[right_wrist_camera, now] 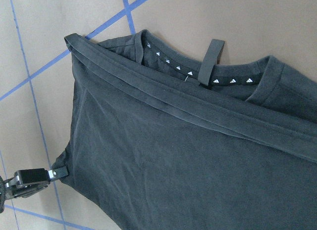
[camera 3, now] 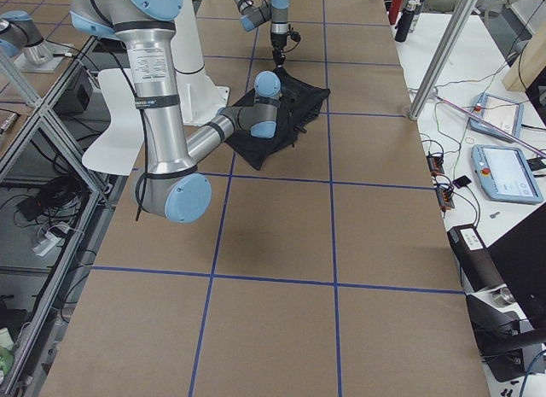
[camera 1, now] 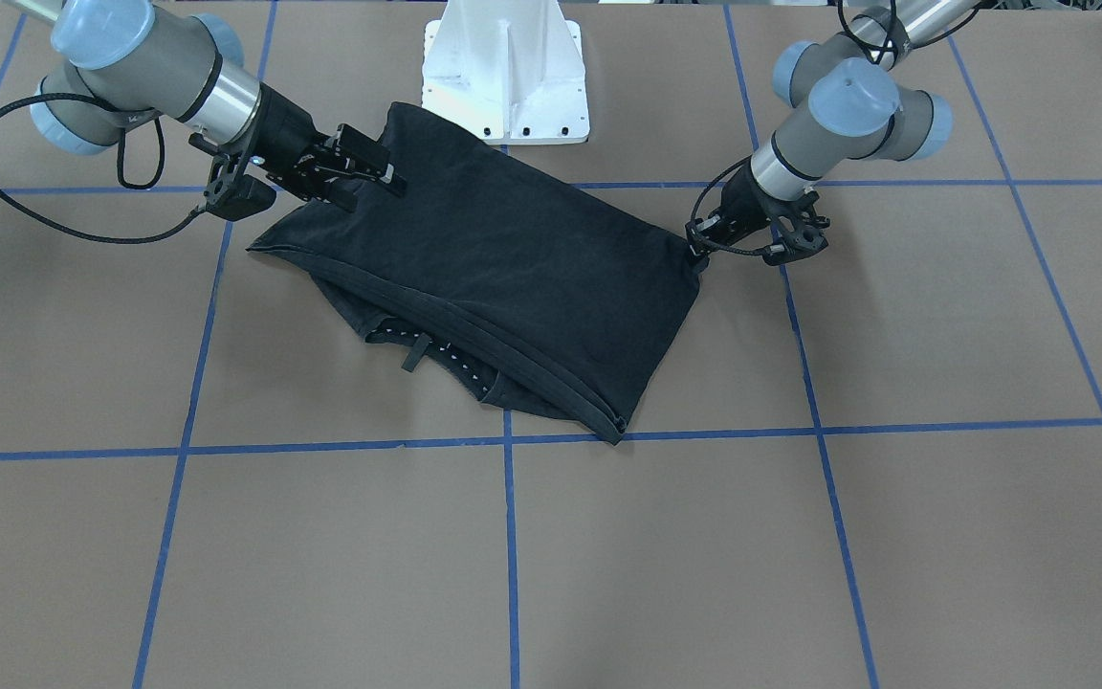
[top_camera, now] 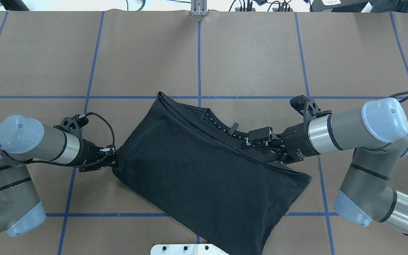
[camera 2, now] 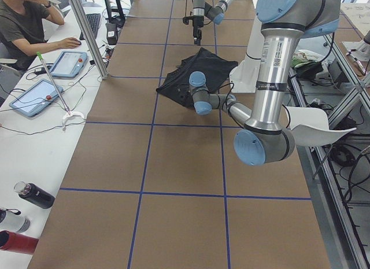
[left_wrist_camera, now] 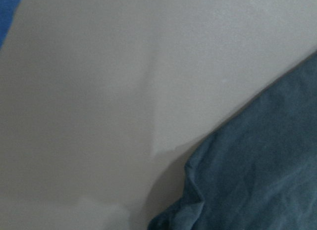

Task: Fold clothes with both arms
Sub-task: 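Grasp the shirt's far corner with the left gripper while the right gripper holds, then pull the far corner away with the left gripper while the right releases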

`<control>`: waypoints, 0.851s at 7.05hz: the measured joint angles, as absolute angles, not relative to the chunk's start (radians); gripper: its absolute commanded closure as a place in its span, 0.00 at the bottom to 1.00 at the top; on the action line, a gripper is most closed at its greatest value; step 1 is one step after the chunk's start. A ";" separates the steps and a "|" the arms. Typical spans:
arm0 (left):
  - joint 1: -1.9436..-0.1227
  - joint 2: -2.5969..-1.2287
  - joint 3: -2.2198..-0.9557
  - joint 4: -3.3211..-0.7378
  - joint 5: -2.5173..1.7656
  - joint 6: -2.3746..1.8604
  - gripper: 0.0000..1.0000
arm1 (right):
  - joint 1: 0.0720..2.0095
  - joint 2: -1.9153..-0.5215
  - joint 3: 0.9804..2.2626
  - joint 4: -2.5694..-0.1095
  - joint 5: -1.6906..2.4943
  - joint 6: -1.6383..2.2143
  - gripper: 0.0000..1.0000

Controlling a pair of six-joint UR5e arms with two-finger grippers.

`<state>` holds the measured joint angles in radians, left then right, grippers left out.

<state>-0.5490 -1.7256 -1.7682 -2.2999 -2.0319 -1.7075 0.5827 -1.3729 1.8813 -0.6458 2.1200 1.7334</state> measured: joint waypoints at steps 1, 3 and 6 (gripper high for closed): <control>-0.572 -1.726 -1.766 -2.290 -2.031 -1.706 1.00 | 0.584 -1.373 1.880 -0.646 2.120 1.735 0.00; -0.651 -1.763 -1.735 -2.245 -2.024 -1.699 1.00 | 0.587 -1.376 1.878 -0.646 2.115 1.741 0.00; -0.767 -1.993 -1.541 -2.172 -2.012 -1.696 1.00 | 0.592 -1.389 1.876 -0.648 2.099 1.744 0.00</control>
